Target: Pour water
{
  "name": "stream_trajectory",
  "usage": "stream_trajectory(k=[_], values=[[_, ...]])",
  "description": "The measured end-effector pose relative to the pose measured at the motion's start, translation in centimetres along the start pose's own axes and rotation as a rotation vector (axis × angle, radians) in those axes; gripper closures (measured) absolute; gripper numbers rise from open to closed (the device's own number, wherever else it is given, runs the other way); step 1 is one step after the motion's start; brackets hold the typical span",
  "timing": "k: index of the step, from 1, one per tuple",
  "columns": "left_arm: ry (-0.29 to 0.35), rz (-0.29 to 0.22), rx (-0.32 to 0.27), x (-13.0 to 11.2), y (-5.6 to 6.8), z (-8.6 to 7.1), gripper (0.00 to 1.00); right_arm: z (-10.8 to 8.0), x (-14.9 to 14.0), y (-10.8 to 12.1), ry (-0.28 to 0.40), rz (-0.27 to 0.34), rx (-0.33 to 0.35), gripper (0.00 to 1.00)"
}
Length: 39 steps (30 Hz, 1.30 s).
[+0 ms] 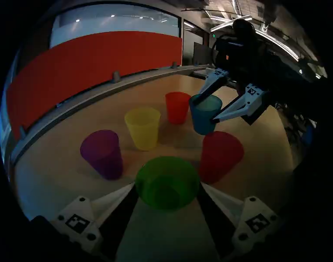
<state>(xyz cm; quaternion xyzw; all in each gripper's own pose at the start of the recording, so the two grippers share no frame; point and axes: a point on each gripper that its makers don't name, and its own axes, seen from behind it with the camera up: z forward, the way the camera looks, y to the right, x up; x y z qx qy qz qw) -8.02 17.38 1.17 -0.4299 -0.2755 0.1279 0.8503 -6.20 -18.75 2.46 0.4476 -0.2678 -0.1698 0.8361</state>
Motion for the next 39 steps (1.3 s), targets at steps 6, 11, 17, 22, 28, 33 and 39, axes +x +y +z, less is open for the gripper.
stream_trajectory(k=[6,11,17,22,28,33,39], values=[[-0.006,0.003,0.013,-0.1,-0.2,-0.1,0.03,0.1,-0.2,0.0,-0.002,0.000,0.000,0.08],[-0.004,-0.016,0.001,0.1,0.0,-0.2,0.00,0.3,-0.3,-0.1,-0.001,0.004,0.003,0.08],[-0.012,-0.003,0.011,-0.3,-0.4,-0.4,0.00,0.7,-0.7,-0.1,-0.004,0.003,0.000,0.08],[-0.027,0.010,0.021,-1.1,-0.3,-0.5,0.00,1.2,-0.9,-0.1,-0.003,0.011,-0.001,0.08],[-0.037,0.010,0.032,-1.8,-0.4,-0.7,0.00,1.7,-1.4,-0.1,-0.007,0.015,-0.004,0.08],[-0.036,0.006,0.030,-2.0,-0.2,-1.0,0.00,1.8,-1.7,-0.1,-0.011,0.011,-0.008,0.08],[-0.031,-0.002,0.028,-2.0,0.0,-1.2,0.00,1.7,-2.2,-0.2,-0.015,0.008,-0.010,0.08]])
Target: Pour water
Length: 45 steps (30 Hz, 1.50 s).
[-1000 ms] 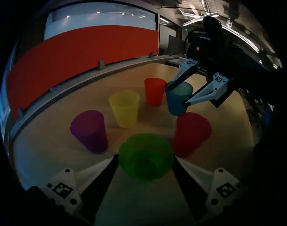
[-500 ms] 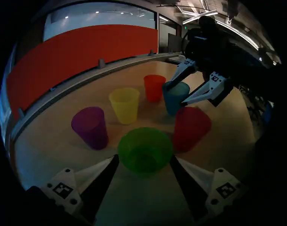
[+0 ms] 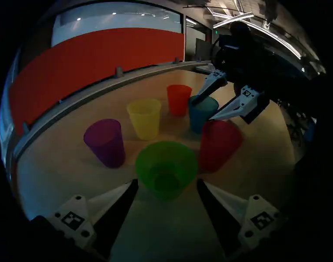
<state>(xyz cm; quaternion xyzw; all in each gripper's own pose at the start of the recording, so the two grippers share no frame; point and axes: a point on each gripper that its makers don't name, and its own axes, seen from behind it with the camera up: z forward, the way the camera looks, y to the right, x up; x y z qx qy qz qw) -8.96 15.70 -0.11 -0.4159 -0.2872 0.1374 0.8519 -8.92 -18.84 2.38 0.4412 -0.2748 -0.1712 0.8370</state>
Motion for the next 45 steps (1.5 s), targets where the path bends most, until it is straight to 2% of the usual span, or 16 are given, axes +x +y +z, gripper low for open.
stream_trajectory(k=[10,14,24,33,45], values=[[0.000,-0.003,0.005,-0.1,0.1,-0.1,0.00,-0.2,-0.6,-0.2,-0.004,0.010,-0.002,0.07],[0.000,-0.006,0.008,-0.1,0.1,-0.3,0.00,-0.3,-0.9,-0.4,-0.012,0.015,0.003,0.00],[0.008,-0.016,0.024,-0.2,-0.1,-1.1,0.00,-1.2,-1.3,-0.2,-0.007,0.032,-0.018,0.00],[0.026,-0.035,0.063,-0.7,-0.4,-2.7,0.00,-3.3,-2.0,-0.3,0.016,0.053,-0.059,0.00],[0.077,-0.091,0.142,-0.8,-1.1,-5.8,0.01,-7.1,-2.9,-0.2,0.048,0.093,-0.133,0.00]])
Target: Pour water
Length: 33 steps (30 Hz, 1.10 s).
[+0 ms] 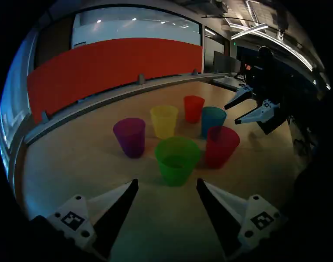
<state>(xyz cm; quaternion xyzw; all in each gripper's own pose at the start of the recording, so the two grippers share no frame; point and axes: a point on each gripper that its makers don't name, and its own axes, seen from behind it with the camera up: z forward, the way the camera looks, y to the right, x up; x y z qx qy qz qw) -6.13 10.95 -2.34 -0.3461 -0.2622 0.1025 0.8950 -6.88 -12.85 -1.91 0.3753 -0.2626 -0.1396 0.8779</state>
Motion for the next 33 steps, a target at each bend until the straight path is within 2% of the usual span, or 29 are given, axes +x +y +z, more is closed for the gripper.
stream_trajectory(k=[9,18,27,33], values=[[0.043,-0.025,0.061,0.3,-0.4,-1.7,0.00,-1.9,0.2,0.0,0.038,0.032,-0.054,0.00],[0.114,-0.052,0.153,1.1,-1.7,-3.0,0.00,-3.7,0.9,0.8,0.094,0.088,-0.138,0.00],[0.191,-0.096,0.248,1.7,-2.8,-4.0,0.00,-5.2,1.7,2.3,0.158,0.151,-0.246,0.00],[0.255,-0.140,0.318,2.6,-4.1,-4.9,0.00,-6.0,2.1,3.9,0.208,0.200,-0.332,0.00]])
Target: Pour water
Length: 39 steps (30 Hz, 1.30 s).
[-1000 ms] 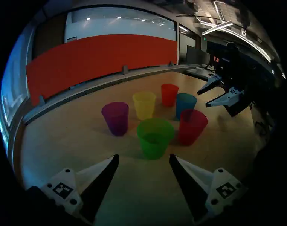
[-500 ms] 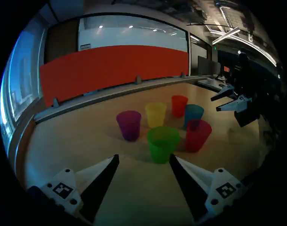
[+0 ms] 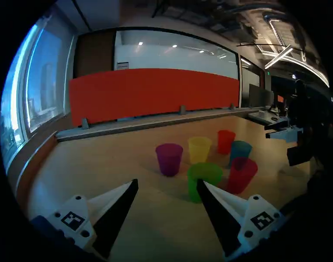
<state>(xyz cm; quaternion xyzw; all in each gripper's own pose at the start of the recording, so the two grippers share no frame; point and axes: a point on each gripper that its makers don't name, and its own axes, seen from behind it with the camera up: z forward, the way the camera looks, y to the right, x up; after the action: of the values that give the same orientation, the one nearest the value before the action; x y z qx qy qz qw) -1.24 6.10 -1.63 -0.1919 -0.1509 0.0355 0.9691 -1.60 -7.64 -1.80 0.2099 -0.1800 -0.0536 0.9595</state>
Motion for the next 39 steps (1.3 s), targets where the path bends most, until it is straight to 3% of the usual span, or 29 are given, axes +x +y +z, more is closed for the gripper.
stream_trajectory(k=[6,21,29,39], values=[[0.057,-0.025,0.064,1.0,-0.9,-0.5,0.01,-0.3,0.9,1.2,0.054,0.037,-0.089,0.00],[0.135,-0.101,0.161,1.9,-1.7,-1.0,0.01,-1.3,3.0,3.9,0.189,0.031,-0.316,0.00],[0.163,-0.106,0.207,2.5,-2.6,-1.4,0.00,-2.6,3.9,5.4,0.246,0.048,-0.407,0.00],[0.205,-0.070,0.259,3.8,-3.2,-1.7,0.01,-3.8,4.5,6.4,0.304,0.086,-0.457,0.00]])
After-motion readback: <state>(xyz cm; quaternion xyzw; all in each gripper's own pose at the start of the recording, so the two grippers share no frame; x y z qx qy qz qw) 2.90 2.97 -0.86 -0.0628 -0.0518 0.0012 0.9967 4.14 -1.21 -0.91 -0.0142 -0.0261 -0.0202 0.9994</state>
